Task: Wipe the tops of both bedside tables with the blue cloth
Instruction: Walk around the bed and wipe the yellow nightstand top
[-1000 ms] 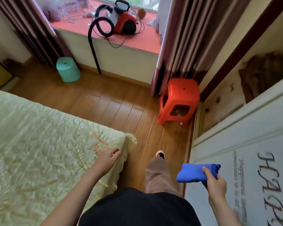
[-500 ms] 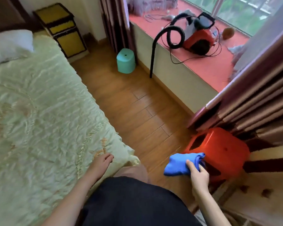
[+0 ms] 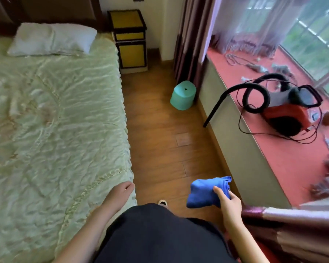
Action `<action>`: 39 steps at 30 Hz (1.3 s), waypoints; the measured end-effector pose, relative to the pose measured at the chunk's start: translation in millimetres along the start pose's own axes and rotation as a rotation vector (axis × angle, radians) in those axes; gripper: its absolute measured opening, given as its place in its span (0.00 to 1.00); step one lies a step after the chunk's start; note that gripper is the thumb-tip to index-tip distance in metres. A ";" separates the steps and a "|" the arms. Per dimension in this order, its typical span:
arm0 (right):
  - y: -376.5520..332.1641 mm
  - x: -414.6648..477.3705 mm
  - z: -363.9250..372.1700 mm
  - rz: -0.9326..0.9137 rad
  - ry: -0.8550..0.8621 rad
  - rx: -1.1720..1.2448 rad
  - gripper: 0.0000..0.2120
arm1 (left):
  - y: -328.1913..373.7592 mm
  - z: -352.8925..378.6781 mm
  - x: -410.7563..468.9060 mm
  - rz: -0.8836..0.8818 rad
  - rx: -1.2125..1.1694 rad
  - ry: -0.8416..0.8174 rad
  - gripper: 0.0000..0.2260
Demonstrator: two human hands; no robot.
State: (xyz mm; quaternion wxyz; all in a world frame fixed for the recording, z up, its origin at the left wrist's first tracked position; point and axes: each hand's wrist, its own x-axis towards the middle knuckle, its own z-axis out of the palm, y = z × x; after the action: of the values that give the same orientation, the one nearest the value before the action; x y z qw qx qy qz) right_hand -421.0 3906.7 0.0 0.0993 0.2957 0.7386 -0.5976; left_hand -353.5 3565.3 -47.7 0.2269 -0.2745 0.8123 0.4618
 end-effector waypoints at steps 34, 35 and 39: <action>-436.6 532.3 386.0 -0.130 -0.512 -0.356 0.05 | 291.5 -172.2 423.1 -0.321 -0.289 0.464 0.10; -446.5 542.0 402.7 -0.122 -0.499 -0.366 0.06 | 298.6 -190.0 443.8 -0.297 -0.266 0.453 0.11; -489.3 573.7 453.5 -0.120 -0.395 -0.359 0.07 | 333.5 -269.8 526.7 -0.216 -0.207 0.362 0.10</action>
State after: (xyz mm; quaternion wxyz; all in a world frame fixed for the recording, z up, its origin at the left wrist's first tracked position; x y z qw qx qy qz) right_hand -1248.6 3608.0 -4.3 0.2567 0.1067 0.8152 -0.5082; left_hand -996.3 3345.8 -39.9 0.0964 -0.4598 0.7539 0.4592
